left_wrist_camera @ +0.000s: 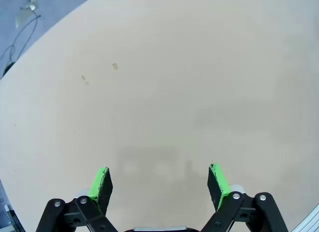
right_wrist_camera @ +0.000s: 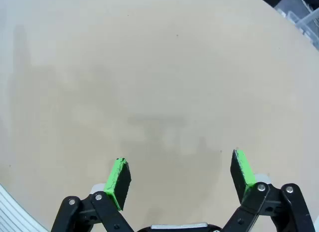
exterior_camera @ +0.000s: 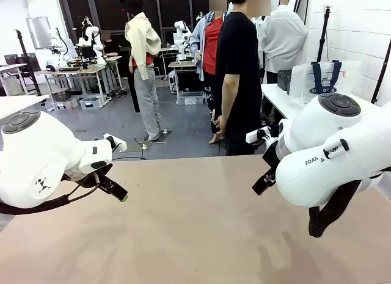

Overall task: Transfer purchased items from the store into the shopping bag.
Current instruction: Open the Reusable shopping bag in the center of the table.

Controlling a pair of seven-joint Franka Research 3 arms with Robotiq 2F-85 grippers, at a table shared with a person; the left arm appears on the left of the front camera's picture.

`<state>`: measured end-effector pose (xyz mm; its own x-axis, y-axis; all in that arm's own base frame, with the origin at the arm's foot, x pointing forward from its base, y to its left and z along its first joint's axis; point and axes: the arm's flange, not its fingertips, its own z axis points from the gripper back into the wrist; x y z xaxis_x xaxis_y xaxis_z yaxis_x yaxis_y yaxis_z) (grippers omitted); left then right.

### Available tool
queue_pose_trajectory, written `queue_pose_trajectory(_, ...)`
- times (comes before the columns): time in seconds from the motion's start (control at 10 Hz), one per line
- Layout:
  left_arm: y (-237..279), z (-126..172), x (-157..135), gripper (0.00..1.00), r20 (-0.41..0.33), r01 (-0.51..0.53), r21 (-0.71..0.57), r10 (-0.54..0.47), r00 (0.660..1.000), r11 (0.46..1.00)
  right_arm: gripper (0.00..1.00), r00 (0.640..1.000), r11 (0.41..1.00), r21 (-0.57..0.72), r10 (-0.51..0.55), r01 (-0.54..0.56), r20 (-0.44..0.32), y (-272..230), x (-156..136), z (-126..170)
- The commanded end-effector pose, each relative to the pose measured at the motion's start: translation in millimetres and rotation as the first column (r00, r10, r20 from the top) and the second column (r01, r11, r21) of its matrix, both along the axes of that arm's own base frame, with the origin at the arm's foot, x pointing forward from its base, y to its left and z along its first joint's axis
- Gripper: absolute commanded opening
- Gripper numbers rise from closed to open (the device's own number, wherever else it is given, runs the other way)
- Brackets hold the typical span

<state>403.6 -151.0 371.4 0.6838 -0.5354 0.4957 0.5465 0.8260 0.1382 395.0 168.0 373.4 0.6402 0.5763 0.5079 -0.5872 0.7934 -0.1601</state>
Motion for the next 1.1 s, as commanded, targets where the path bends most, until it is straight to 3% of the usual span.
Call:
queue_pose_trajectory(0.0, 0.0, 0.1, 0.0, 1.0, 0.0, 0.0, 0.0, 0.0, 1.0, 1.0, 1.0, 1.0, 1.0, 0.0, 0.0, 0.0, 0.0, 0.2, -0.1, 0.0)
queue_pose_trajectory(1.0, 0.0, 0.1, 0.0, 1.0, 0.0, 0.0, 0.0, 0.0, 1.0, 1.0, 1.0, 1.0, 1.0, 0.0, 0.0, 0.0, 0.0, 0.2, -0.1, 0.0)
